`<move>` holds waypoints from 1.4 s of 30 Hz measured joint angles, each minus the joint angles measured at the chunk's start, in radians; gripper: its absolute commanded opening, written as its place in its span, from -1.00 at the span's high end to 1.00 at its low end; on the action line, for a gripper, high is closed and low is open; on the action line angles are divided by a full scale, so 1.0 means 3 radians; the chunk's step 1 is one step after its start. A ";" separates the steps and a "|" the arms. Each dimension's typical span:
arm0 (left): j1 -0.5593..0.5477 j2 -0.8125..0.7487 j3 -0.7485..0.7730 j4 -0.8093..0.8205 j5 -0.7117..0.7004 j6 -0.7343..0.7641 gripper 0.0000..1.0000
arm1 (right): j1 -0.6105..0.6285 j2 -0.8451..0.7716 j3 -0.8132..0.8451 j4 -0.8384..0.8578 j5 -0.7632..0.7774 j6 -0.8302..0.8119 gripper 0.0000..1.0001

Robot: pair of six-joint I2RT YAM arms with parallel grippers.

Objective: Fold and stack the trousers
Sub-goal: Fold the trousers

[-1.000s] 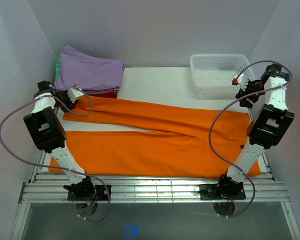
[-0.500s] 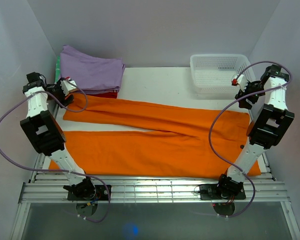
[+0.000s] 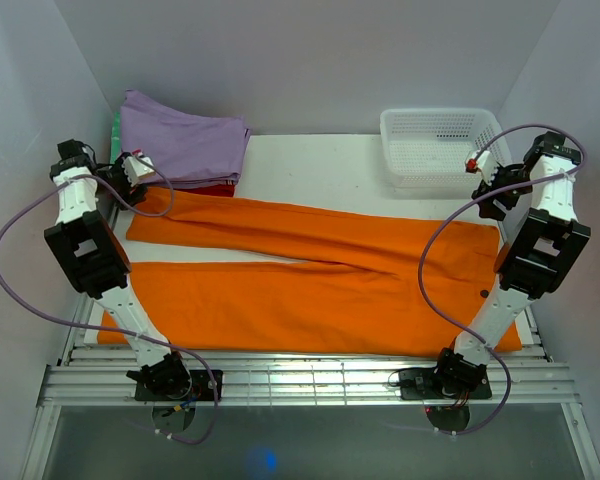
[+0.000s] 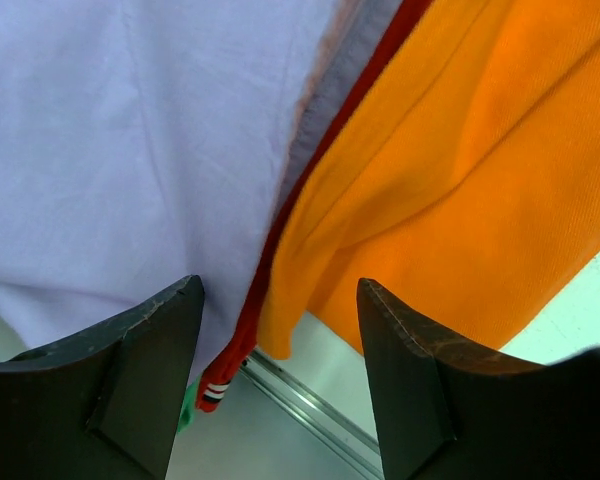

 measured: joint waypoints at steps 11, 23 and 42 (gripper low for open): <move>0.0000 0.0006 -0.0305 0.0111 -0.0083 0.0075 -0.42 | -0.0045 0.0000 0.0000 0.0000 0.0001 0.0000 -0.53; -0.0001 -0.0043 -0.0463 0.0219 -0.0080 0.0192 0.40 | -0.0045 0.0000 -0.0001 0.0000 0.0001 0.0000 -0.53; 0.0017 -0.0521 -0.1025 0.0427 -0.0081 0.0148 -0.10 | -0.0045 0.0000 -0.0003 0.0000 -0.0001 0.0003 -0.53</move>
